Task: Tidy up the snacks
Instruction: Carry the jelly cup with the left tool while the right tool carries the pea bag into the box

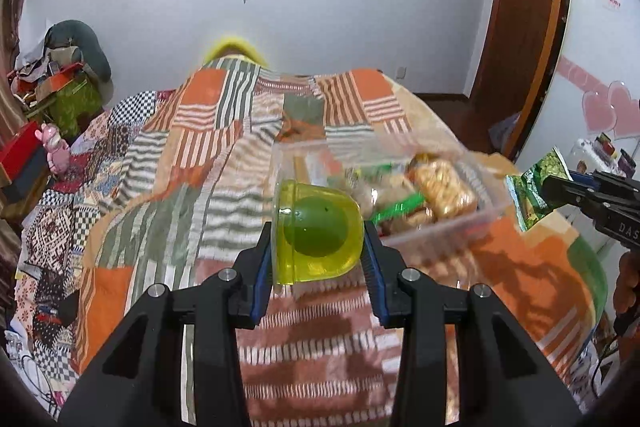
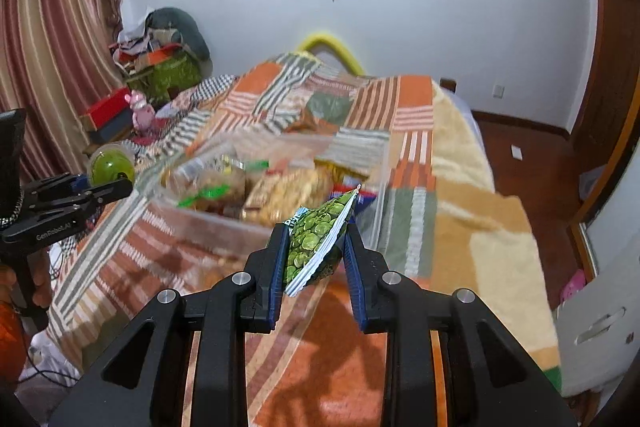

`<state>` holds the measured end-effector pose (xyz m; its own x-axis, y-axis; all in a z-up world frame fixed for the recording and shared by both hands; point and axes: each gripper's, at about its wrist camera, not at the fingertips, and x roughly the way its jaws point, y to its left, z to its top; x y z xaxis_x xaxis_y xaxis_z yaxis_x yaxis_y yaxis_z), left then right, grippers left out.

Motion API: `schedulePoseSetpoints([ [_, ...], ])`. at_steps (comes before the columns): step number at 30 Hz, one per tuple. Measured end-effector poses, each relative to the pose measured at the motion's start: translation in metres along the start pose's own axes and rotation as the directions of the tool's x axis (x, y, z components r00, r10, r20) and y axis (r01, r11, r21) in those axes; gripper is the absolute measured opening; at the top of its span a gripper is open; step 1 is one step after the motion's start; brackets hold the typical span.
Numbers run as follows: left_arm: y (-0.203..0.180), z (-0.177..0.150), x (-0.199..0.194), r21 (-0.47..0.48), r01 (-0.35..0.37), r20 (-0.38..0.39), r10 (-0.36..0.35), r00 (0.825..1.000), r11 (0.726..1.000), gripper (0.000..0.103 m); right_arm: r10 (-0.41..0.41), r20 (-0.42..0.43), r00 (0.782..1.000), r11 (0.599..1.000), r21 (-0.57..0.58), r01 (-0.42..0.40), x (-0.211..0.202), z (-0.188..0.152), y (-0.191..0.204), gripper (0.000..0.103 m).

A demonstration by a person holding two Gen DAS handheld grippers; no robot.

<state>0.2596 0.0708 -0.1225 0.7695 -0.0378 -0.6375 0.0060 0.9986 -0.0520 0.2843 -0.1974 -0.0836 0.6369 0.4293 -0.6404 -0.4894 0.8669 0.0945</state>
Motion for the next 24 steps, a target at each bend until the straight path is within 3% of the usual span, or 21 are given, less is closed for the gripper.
schedulePoseSetpoints([
  [8,-0.008,0.028,0.022,0.009,0.002,0.032,-0.002,0.999,1.000,0.040,-0.033,0.030,0.999,0.999,0.004,0.033,0.021,0.019,-0.005,0.025],
  [17,-0.014,0.044,0.070,0.008,-0.002,-0.010,0.002,1.000,1.000,0.040,-0.108,-0.017,0.994,0.994,0.009,0.108,0.064,0.022,-0.016,0.025],
  [24,-0.018,0.041,0.093,0.012,-0.014,-0.053,0.014,0.999,1.000,0.040,-0.082,-0.065,0.995,0.996,0.031,0.084,0.082,0.018,-0.022,0.023],
])
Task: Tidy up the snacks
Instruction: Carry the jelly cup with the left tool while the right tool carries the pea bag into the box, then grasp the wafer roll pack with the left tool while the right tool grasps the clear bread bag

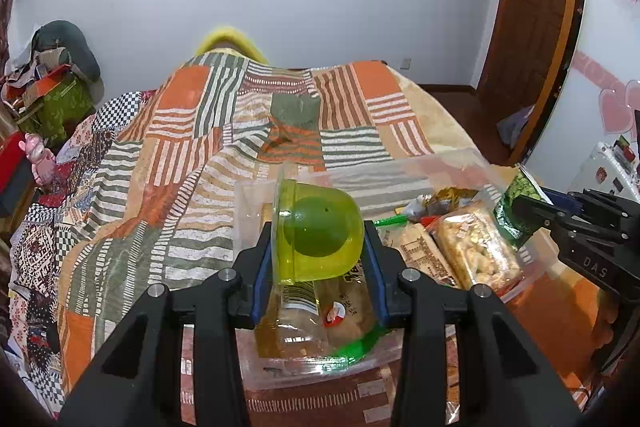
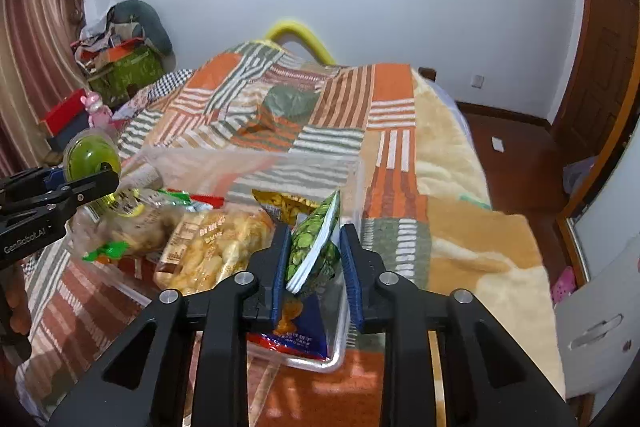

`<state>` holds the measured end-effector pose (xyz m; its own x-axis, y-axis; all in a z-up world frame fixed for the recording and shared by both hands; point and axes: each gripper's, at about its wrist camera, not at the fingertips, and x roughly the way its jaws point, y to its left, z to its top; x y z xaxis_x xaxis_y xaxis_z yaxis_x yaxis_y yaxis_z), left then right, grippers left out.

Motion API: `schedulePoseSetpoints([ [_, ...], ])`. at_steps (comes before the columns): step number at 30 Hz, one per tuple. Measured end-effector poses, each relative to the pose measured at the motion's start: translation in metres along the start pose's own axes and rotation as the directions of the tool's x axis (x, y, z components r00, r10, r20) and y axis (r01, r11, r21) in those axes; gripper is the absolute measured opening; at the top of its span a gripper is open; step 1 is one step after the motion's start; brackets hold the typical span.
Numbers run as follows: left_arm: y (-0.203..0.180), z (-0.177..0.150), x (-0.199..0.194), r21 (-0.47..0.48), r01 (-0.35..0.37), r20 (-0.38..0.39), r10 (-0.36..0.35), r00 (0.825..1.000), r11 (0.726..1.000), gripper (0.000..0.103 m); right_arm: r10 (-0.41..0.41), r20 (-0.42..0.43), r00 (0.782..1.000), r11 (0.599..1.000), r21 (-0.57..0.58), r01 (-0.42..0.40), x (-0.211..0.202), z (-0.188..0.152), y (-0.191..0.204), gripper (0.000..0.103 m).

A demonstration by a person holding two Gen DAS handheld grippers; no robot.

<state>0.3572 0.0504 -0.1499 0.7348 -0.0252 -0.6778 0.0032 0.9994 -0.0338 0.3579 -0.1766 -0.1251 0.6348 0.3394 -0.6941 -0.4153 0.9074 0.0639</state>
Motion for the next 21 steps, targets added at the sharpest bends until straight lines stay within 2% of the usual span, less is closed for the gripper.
schedulePoseSetpoints([
  [5,-0.006,-0.002,-0.004,0.023,-0.014,0.008,0.014,1.000,1.000,0.042,0.005,-0.008,1.000,1.000,-0.005,-0.005,-0.007,-0.001,-0.001,0.024],
  [9,-0.004,0.000,-0.016,0.012,0.002,0.022,-0.002,1.000,1.000,0.062,-0.007,-0.023,1.000,1.000,-0.029,0.007,-0.014,-0.004,0.001,0.028],
  [14,-0.003,-0.002,-0.038,0.007,0.016,0.045,-0.016,0.999,1.000,0.064,-0.019,-0.012,1.000,0.998,-0.056,0.018,-0.028,-0.011,0.006,0.046],
  [21,0.005,-0.017,-0.065,-0.004,0.013,0.048,-0.013,0.999,1.000,0.069,0.029,0.011,1.000,0.998,-0.053,-0.029,-0.054,-0.019,0.014,0.053],
])
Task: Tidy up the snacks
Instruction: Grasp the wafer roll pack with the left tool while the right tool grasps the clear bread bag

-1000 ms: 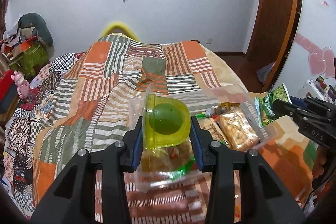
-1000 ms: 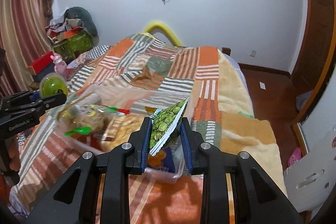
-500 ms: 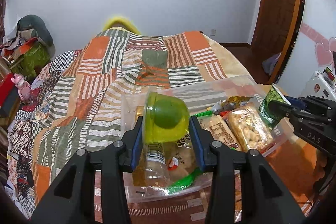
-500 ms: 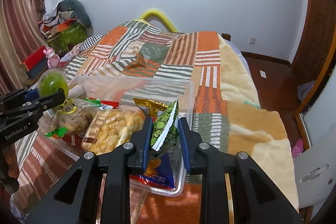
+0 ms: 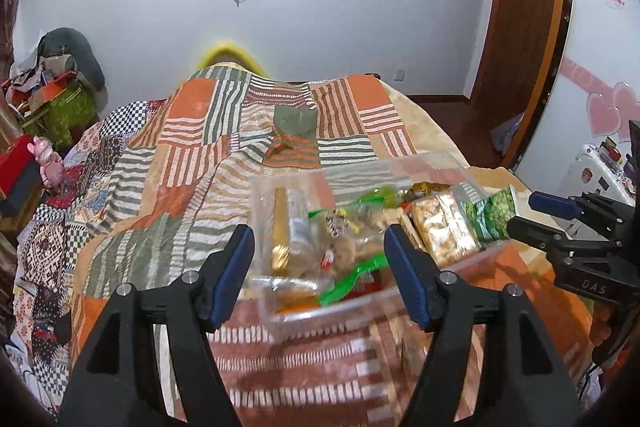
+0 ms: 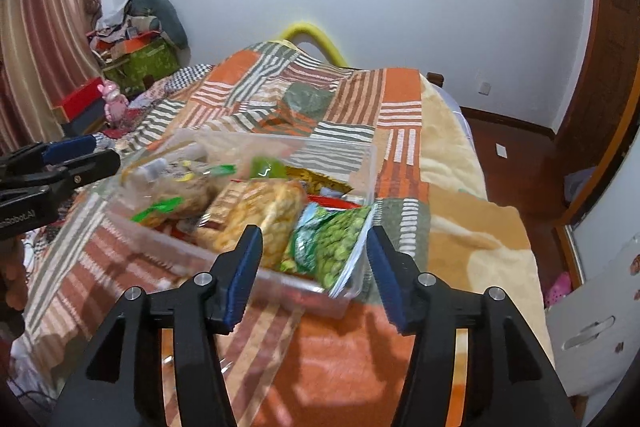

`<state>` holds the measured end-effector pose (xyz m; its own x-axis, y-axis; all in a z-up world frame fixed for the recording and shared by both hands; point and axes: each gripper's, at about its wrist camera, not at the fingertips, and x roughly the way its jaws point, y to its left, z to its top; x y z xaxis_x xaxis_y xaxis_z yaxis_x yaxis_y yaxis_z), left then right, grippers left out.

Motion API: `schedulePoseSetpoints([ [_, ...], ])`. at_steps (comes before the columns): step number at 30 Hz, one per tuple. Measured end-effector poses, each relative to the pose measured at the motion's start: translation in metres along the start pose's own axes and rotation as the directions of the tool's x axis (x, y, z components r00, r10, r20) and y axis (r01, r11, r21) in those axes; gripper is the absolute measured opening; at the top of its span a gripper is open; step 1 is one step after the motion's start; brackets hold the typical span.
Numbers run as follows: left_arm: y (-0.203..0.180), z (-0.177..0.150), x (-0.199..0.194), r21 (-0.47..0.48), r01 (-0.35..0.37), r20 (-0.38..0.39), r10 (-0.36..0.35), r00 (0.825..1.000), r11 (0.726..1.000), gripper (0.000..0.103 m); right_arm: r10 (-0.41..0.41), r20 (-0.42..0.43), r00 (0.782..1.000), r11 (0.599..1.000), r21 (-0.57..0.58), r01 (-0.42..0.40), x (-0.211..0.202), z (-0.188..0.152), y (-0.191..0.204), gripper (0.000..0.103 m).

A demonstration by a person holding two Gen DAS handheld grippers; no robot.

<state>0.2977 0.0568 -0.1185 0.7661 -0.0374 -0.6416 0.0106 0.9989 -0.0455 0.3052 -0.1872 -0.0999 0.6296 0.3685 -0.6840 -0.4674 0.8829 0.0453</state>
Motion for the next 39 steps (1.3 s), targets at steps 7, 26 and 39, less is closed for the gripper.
schedulePoseSetpoints([
  [7,0.011,-0.029,-0.018,0.002,-0.017,-0.031,0.017,0.999,1.000,0.072,0.088,-0.027,0.996,0.995,-0.037,-0.089,-0.008,-0.016,0.028,0.060],
  [26,0.023,-0.099,-0.015,-0.035,-0.006,-0.181,-0.001,0.983,0.999,0.073,0.237,-0.295,0.926,0.970,0.028,-0.240,0.070,-0.054,0.069,0.050],
  [39,-0.010,-0.119,-0.042,-0.050,0.042,-0.227,-0.052,0.973,0.998,0.073,0.168,-0.184,0.968,0.986,0.040,-0.164,0.008,-0.070,0.046,0.046],
])
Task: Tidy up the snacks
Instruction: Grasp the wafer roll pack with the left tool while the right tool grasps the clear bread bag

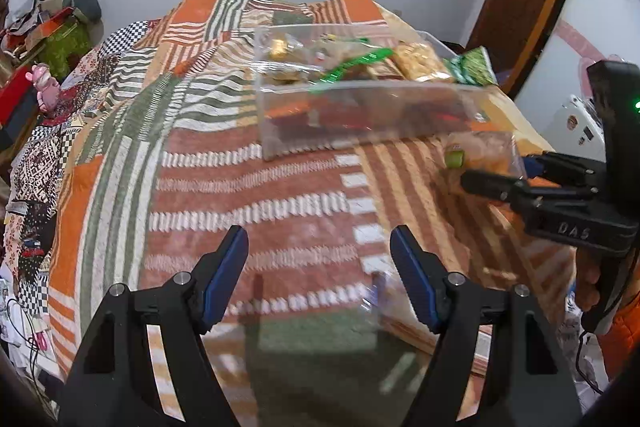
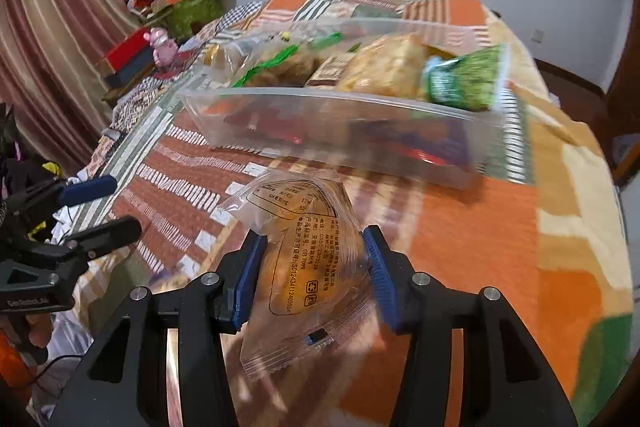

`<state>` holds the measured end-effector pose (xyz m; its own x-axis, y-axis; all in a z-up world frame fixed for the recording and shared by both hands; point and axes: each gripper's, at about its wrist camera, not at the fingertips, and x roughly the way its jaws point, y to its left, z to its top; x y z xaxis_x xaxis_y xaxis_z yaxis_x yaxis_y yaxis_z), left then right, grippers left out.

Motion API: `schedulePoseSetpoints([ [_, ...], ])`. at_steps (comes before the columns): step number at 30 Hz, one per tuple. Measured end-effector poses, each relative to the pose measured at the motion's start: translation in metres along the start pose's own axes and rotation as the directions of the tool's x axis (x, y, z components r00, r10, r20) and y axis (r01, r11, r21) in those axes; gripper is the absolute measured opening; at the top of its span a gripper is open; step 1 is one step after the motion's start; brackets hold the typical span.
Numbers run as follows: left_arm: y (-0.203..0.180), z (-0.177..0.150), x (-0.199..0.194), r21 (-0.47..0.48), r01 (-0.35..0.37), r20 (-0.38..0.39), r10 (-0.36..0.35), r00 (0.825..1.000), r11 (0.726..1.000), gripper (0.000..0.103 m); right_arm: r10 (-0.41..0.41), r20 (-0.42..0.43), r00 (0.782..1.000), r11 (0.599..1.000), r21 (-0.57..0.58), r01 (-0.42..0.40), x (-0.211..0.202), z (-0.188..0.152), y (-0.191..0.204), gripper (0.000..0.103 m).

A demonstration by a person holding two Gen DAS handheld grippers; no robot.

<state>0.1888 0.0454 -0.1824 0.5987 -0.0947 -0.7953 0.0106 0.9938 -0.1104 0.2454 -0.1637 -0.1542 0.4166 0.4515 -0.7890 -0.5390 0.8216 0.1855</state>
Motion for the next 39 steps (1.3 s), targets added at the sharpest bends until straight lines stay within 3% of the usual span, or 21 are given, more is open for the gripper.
schedulePoseSetpoints([
  [6,-0.030,-0.016,-0.011,0.011,0.036,-0.024,-0.036,0.999,0.999,0.082,-0.037,0.054,0.998,0.999,0.013,0.036,-0.036,-0.020,-0.009,0.046],
  [16,-0.070,-0.041,0.006,-0.031,0.113,-0.148,-0.117,0.982,0.993,0.085,-0.056,0.114,0.992,0.998,0.031,0.053,-0.068,-0.047,-0.016,0.046],
  [22,-0.086,-0.045,0.023,0.012,0.074,-0.135,-0.072,0.988,0.997,0.085,-0.056,0.129,0.990,0.997,0.059,0.049,-0.076,-0.054,-0.024,0.046],
  [25,-0.090,-0.045,0.025,0.069,0.041,-0.095,-0.034,0.995,0.997,0.071,-0.056,0.132,0.990,0.996,0.071,0.047,-0.078,-0.055,-0.027,0.047],
  [27,-0.088,-0.044,0.025,0.087,0.029,-0.081,-0.022,0.996,0.996,0.053,-0.056,0.132,0.990,0.996,0.075,0.046,-0.078,-0.056,-0.028,0.047],
  [29,-0.084,-0.042,0.025,0.094,0.018,-0.069,-0.011,0.998,0.995,0.045,-0.058,0.132,0.990,0.996,0.076,0.048,-0.077,-0.055,-0.028,0.047],
  [39,-0.063,-0.023,0.010,0.072,0.000,0.002,0.000,1.000,0.997,0.045,-0.062,0.143,0.988,0.997,0.059,0.054,-0.071,-0.040,-0.022,0.046],
])
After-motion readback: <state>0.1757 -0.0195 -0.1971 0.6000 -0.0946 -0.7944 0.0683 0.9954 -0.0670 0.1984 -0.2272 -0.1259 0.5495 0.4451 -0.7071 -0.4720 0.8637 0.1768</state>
